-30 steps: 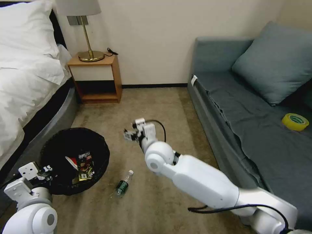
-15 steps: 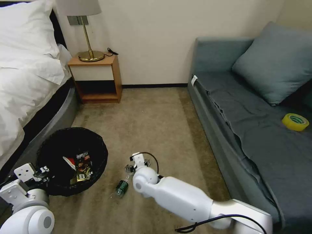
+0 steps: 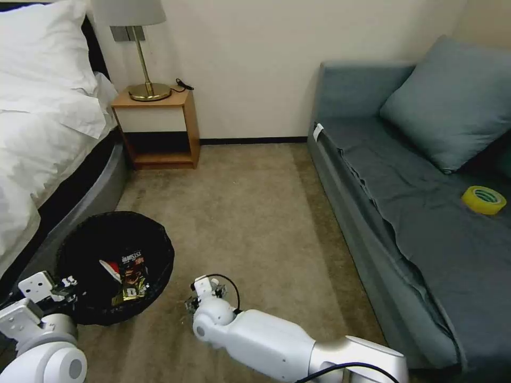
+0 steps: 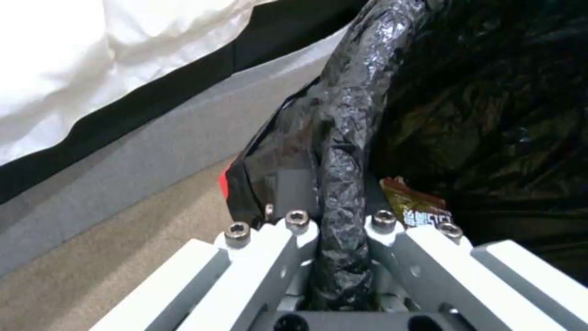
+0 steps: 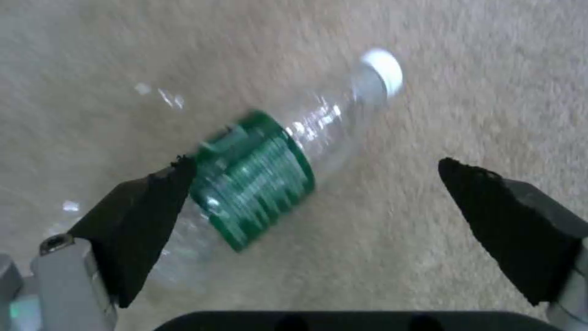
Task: Pick up the trash bin, then pick up the garbage on the floor and place it into the trash bin.
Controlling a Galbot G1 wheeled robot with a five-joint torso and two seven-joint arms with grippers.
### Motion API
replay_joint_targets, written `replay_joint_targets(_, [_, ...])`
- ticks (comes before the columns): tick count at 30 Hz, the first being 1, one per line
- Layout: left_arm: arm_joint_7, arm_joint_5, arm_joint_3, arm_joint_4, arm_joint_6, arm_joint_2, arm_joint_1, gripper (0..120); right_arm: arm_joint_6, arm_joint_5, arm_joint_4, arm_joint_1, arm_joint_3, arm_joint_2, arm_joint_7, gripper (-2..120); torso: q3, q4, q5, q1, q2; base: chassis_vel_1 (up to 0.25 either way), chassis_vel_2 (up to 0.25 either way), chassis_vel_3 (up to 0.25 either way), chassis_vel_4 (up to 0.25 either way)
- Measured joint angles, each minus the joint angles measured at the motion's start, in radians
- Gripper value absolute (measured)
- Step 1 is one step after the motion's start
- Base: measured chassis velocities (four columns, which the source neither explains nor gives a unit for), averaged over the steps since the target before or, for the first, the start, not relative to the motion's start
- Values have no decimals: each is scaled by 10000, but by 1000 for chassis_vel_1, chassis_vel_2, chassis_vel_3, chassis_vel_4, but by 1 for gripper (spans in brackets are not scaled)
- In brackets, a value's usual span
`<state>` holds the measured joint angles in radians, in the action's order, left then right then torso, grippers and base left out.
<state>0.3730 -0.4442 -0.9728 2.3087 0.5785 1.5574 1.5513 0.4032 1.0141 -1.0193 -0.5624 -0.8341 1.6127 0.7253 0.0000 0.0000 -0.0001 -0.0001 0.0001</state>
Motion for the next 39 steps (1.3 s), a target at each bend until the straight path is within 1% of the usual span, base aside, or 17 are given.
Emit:
replay_joint_targets(4, [0, 4, -42, 57, -22, 35, 46, 3, -115, -210, 401, -5, -251, -4, -214, 100, 0, -1, 0, 0, 1, 0, 0, 0, 0])
replay_joint_targets(10, [0, 5, -86, 82, -23, 41, 42, 3, -164, -291, 472, -21, -335, -12, -272, 100, 0, -1, 1, 0, 1, 0, 0, 0, 0])
replay_joint_targets(18, [-2, 70, 33, 6, -27, 71, -36, 3, -100, -214, -117, 90, -313, -33, -164, 100, 0, 0, 0, 0, 0, 0, 0, 0, 0])
replay_joint_targets(25, [-4, 81, 55, -54, -29, 58, -58, 3, -48, -106, -373, 102, -226, -37, -44, 100, 0, 0, 0, 1, 0, 0, 0, 0, 0])
replay_joint_targets(32, [-9, 89, 28, -53, -29, 53, -47, 3, -132, -239, 369, -4, -383, -41, -151, 100, 0, -1, 0, 0, 0, 0, 0, 0, 0])
replay_joint_targets(39, [-15, 131, -4, -57, -83, 107, -20, 3, -233, -334, 679, -32, -551, -36, -255, 100, -1, -1, 4, 0, 1, 0, 0, 0, 0])
